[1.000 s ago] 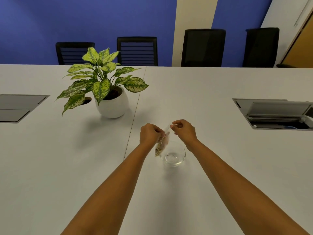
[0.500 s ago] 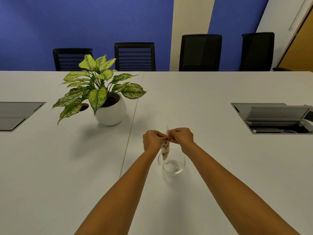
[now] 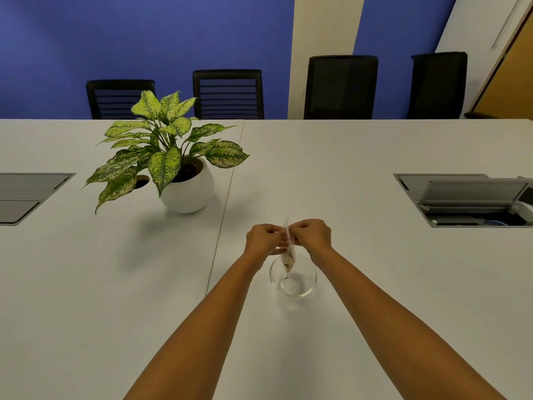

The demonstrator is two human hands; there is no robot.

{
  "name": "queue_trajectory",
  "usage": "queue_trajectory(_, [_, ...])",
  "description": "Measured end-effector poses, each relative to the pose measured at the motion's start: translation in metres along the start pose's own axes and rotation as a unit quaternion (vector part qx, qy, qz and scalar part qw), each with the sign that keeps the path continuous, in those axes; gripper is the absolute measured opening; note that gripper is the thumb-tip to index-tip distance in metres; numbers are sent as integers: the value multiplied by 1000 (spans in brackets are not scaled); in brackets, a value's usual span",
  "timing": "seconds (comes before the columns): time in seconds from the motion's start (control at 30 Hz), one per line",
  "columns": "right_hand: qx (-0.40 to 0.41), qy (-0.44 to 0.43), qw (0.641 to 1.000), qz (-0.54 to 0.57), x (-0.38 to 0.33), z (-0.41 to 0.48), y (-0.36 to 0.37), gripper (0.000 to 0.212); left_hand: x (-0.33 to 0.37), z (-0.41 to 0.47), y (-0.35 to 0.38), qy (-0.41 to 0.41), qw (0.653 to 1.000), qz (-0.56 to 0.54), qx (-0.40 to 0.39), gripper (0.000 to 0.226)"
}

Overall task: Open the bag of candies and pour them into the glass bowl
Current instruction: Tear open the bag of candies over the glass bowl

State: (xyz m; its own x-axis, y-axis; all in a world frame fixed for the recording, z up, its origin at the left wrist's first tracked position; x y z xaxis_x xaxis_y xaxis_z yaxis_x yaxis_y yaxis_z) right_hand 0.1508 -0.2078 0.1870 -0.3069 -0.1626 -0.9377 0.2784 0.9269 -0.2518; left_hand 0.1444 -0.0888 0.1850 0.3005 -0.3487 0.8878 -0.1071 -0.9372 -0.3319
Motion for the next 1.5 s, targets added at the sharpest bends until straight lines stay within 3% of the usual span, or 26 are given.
queue_trajectory(0.37, [-17, -91, 991, -97, 2, -6, 3, 23, 5, 8, 5, 19, 994, -12, 107, 21])
queue_trajectory(0.83, [23, -171, 973, -156, 1, -8, 1, 19, 7, 5, 13, 20, 995, 11, 99, 20])
queue_trajectory(1.37, [11, -221, 933, -284, -3, -8, 7, 19, 12, -3, 14, 29, 978, 96, 181, 8])
queue_trajectory(1.5, [16, -214, 941, -261, 0, -9, 6, 20, 12, -4, 13, 21, 981, 75, 177, 11])
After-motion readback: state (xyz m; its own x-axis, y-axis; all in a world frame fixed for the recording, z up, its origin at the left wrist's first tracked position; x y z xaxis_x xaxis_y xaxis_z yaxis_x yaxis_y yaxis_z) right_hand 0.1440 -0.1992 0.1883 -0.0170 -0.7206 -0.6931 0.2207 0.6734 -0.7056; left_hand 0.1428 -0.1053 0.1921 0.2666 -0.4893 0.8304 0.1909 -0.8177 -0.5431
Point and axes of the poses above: each hand's wrist, its own z-axis towards the middle knuckle, its own y-axis out of the palm, x = y × z, the point moved 2 cm from there along z, towards the middle knuckle, and after that the axes turned 9 degrees about z, right-handed, at the moved point
